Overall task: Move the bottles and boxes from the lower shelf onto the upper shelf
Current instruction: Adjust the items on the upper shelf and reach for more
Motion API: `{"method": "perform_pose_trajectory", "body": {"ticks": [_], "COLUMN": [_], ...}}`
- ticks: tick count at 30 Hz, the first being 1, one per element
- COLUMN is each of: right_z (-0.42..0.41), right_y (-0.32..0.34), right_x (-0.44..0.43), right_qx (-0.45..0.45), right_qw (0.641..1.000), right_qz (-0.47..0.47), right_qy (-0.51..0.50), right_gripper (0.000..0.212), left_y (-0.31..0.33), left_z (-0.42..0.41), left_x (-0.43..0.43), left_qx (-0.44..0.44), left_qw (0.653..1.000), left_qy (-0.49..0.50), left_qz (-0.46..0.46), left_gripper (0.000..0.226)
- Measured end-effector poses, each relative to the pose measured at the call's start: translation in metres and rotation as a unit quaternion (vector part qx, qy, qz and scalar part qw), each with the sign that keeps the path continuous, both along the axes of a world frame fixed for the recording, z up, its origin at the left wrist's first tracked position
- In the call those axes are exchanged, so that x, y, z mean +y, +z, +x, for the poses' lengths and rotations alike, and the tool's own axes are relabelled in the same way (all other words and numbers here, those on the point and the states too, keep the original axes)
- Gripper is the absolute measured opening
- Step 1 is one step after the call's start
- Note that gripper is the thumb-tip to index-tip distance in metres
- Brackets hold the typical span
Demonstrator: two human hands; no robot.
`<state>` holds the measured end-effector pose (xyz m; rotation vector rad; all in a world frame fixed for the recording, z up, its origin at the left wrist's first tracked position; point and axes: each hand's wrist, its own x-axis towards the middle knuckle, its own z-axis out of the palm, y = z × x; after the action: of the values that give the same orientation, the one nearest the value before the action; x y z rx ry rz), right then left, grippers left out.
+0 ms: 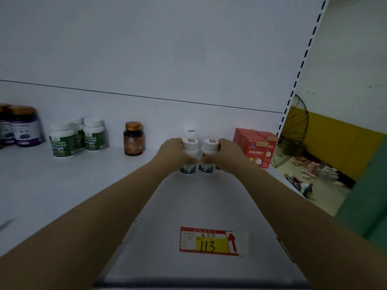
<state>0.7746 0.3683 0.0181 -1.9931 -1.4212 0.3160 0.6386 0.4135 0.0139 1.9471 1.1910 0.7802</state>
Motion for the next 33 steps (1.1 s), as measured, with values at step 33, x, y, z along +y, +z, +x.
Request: {"method": "perform_pose_trajectory", "body": {"ticks": [33], "right_z": [0.015], "right_y": [-0.003], "right_x": [0.066], "right_qx": [-0.033], "right_qw": [0.998], "right_qz": [0.002], "right_qy": [-0.056], "right_gripper": [0.06], "left_y": [-0.001], "left_z": [0.019], "left_x": [0.036], "left_qx": [0.032], "left_qw": [0.999], "left_qy": [-0.011], "left_qz": [0.02], "left_gripper": [0.036]}}
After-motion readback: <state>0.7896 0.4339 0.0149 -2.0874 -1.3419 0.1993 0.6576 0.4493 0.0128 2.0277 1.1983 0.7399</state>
